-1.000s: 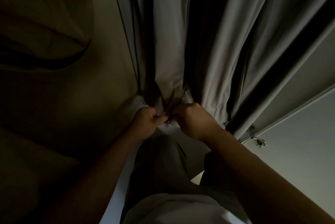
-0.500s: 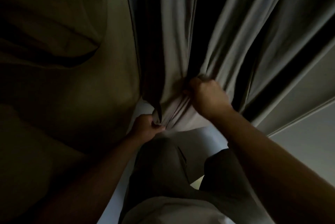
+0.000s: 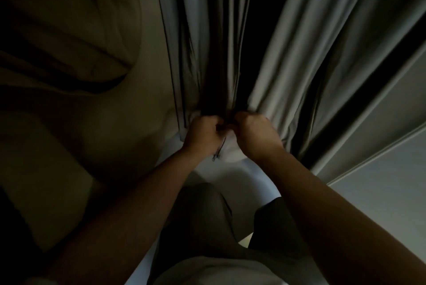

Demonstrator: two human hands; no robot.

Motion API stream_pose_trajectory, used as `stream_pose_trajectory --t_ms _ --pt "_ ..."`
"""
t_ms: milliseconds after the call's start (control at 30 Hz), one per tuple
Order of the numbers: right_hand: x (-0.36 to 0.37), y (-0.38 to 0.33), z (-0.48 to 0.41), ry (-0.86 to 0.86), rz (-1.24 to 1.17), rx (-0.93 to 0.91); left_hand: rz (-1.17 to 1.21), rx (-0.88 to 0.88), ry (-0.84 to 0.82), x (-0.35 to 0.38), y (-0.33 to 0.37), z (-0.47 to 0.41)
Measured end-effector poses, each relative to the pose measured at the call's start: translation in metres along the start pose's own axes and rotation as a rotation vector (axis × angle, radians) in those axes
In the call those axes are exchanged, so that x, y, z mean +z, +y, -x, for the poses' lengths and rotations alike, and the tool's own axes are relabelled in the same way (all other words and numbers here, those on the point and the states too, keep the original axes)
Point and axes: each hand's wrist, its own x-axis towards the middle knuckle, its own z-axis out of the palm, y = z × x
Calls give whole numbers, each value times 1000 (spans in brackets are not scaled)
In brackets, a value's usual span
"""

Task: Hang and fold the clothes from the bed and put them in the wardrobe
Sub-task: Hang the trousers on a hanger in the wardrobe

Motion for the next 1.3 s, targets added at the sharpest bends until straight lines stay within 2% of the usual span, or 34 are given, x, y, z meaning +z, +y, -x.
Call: stream_pose_trajectory --t_ms 67,200,267,367,433,600,633,733,767,867,967,1067,1133,1233,1300 --pt "-15 -3 -4 39 28 -46 2 -20 -5 1 -1 -2" --pt "-73 -7 -22 398 -60 -85 -57 -32 61 -15 1 -18" --pt "-87 -7 -27 388 -62 -72 -15 9 58 -27 16 -29" --pt "-83 -8 -26 269 -43 -71 149 113 104 -41 46 -47" --pt "-81 -7 -26 289 -68 -78 170 164 132 -43 55 -55" --pt "-92 -10 -30 242 28 -145 227 146 74 -43 51 -56" --pt "-103 -11 -32 287 36 -171 233 141 83 -44 50 -57" --pt "-156 -12 -45 588 -40 -189 206 146 108 -50 50 -63" --pt "-171 -12 -49 622 -41 -188 198 143 103 -53 54 -64" --pt "-183 -16 -54 552 26 -194 191 185 125 -64 78 -69" --pt "-177 -18 -49 513 1 -215 317 254 233 -70 110 -76" --pt "-191 -18 -52 481 65 -242 281 232 221 -65 112 -78" --pt "-213 -20 -56 562 135 -294 283 190 192 -64 105 -77" --pt "-250 -24 -61 760 83 -280 245 182 185 -82 115 -80" --pt "-256 -26 -63 725 77 -243 216 229 210 -101 147 -86"
